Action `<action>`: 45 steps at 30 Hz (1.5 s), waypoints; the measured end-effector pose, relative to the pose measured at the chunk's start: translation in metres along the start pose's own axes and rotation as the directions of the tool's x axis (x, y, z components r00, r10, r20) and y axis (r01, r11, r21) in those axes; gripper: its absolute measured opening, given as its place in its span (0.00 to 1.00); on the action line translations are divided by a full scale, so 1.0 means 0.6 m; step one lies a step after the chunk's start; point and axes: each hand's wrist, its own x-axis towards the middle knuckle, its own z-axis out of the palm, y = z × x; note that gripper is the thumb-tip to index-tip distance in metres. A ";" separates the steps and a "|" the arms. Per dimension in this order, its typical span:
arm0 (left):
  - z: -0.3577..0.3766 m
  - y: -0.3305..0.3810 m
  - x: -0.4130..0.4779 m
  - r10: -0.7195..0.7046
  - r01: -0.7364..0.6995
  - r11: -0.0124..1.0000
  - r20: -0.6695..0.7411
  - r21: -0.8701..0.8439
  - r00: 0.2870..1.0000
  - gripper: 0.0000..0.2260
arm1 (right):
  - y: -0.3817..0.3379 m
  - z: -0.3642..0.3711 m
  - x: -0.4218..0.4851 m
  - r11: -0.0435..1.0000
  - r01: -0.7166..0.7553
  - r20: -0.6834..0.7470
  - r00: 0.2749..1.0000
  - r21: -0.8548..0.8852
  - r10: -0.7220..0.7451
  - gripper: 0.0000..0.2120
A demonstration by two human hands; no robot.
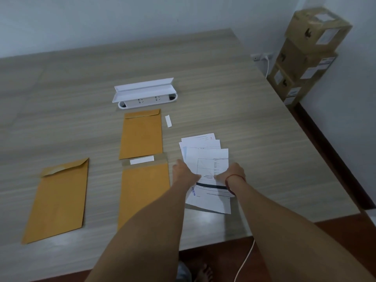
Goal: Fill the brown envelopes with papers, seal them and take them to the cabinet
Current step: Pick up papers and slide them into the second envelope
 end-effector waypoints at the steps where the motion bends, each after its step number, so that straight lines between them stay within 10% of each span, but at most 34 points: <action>1: 0.000 -0.001 0.002 -0.007 0.007 1.000 0.001 -0.012 1.000 0.32 | 0.000 0.001 0.001 1.000 0.000 0.008 1.000 0.012 0.000 0.25; 16: -0.004 -0.013 0.004 -0.018 0.020 0.994 0.017 -0.104 1.000 0.26 | -0.020 -0.004 -0.023 0.994 0.093 -0.115 0.988 -0.059 -0.099 0.13; 31: -0.002 -0.013 0.015 0.011 -0.016 0.973 -0.023 -0.229 1.000 0.31 | -0.026 -0.019 -0.047 0.953 0.144 0.208 0.957 0.266 -0.203 0.18; 37: -0.032 0.000 0.002 0.005 -0.003 0.918 0.002 -0.396 1.000 0.16 | -0.025 -0.014 -0.053 0.900 0.144 0.105 0.973 0.411 -0.203 0.19; 45: -0.051 -0.028 -0.002 0.016 -0.019 0.895 -0.010 -0.446 1.000 0.20 | -0.036 0.012 -0.056 0.917 0.228 0.003 0.970 0.328 -0.242 0.17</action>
